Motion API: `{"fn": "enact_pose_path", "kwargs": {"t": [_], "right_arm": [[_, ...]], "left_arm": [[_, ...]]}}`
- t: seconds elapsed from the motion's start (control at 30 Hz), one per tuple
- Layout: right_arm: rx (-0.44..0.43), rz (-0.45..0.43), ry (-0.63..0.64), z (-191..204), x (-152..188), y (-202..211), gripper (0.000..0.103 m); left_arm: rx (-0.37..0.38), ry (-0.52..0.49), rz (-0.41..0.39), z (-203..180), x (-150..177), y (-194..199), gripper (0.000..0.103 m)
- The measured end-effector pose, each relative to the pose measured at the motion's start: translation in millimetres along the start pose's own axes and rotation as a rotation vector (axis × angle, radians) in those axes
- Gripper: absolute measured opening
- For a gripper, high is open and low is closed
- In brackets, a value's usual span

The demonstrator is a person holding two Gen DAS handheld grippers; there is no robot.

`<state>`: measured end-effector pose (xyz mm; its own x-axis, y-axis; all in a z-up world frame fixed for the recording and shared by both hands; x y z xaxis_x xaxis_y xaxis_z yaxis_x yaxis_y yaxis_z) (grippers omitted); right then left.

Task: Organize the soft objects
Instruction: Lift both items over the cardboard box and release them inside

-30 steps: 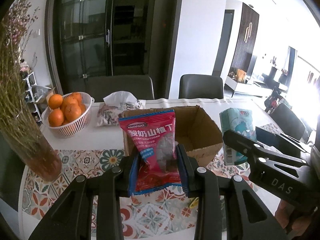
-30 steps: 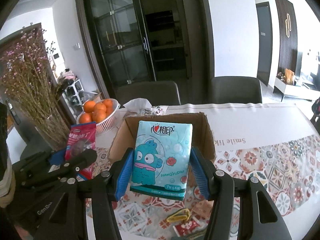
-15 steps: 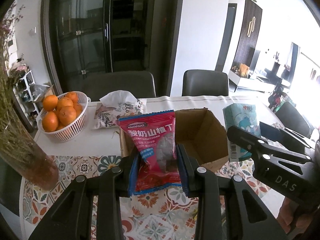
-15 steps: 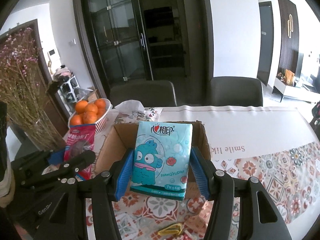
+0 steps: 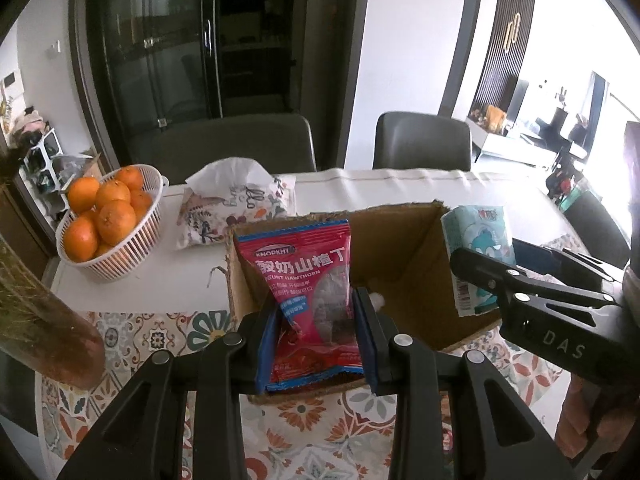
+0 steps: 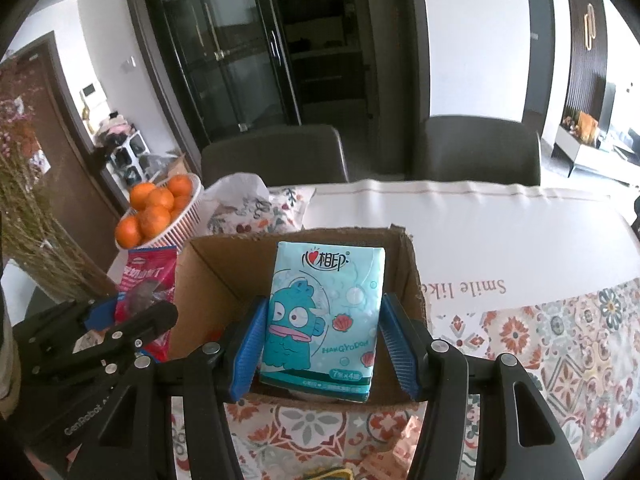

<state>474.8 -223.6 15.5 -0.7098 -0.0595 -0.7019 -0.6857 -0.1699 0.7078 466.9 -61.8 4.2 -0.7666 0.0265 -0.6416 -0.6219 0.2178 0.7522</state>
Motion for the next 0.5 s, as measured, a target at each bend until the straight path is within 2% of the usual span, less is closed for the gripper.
{"fn": "enact_pose_path", "kwargs": {"t": [0.27, 0.5], "right_arm": [[0.005, 0.081, 0.012, -6, 3, -37, 0.058], [0.001, 0.13, 0.015, -10, 1, -59, 0.058]], "left_arm": [[-0.017, -0.025, 0.089, 4, 1, -34, 0.035], [-0.031, -0.02, 0.126, 7, -2, -51, 0.035]]}}
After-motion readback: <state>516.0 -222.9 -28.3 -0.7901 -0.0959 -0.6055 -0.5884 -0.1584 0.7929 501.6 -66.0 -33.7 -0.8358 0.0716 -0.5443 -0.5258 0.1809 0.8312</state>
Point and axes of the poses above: each gripper's, at about its wrist camera, not at the fingertips, and y roughly against the way its jaws point, z to its left, x to its underside, the point moved 2 cm from there along -y, roughly the way its jaws point, and after that the axes turned 7 degrees about y, right-handed, at the moved point
